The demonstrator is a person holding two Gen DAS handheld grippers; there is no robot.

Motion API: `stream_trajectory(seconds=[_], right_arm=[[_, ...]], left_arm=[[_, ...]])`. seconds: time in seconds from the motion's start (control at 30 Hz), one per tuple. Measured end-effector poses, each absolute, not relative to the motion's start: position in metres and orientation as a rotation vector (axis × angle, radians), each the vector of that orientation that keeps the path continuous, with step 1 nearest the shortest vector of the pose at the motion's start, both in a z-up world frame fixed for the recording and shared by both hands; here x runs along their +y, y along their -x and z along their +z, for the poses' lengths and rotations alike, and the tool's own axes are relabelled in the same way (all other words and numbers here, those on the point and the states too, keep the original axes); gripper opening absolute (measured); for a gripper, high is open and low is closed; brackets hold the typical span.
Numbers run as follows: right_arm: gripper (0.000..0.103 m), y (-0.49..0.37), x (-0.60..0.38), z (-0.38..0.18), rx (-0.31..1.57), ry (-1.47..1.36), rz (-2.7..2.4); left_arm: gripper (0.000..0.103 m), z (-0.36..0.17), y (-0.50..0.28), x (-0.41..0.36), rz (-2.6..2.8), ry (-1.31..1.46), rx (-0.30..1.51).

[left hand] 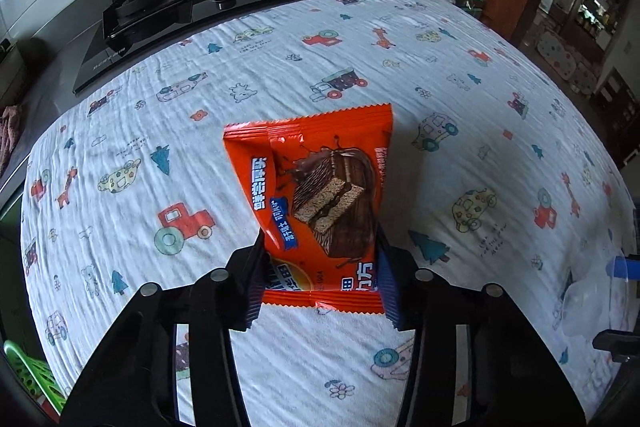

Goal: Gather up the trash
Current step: 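Drop the Ovaltine pack into the basket with the left tool while the right drops the cup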

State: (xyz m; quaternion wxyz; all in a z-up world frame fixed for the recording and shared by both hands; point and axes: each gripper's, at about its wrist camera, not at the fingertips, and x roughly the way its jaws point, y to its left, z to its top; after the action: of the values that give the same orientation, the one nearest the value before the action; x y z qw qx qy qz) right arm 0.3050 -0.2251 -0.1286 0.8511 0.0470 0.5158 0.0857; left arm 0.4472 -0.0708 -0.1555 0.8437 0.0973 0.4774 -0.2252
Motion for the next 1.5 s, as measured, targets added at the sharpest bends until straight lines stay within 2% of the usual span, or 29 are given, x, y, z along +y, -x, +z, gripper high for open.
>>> stream_trajectory(seconds=[0.4,0.9,1.23,1.5], right_arm=[[0.061,-0.303,-0.193,-0.111,1.052,-0.052,0.247],[0.061,-0.313,-0.081,-0.074,0.974,0.074,0.475],[0.061,-0.324,0.013,-0.065,0.963,0.128,0.645],[0.061,-0.335,0.084,-0.064,0.966,0.168,0.74]], left_arm=[[0.044,-0.103,-0.4,-0.016,-0.418,-0.204,0.885],[0.044,-0.055,-0.323,0.14,-0.122,-0.167,0.835],[0.044,-0.069,-0.274,0.249,0.062,-0.08,0.882],[0.047,-0.1,-0.251,0.291,0.112,-0.033,0.959]])
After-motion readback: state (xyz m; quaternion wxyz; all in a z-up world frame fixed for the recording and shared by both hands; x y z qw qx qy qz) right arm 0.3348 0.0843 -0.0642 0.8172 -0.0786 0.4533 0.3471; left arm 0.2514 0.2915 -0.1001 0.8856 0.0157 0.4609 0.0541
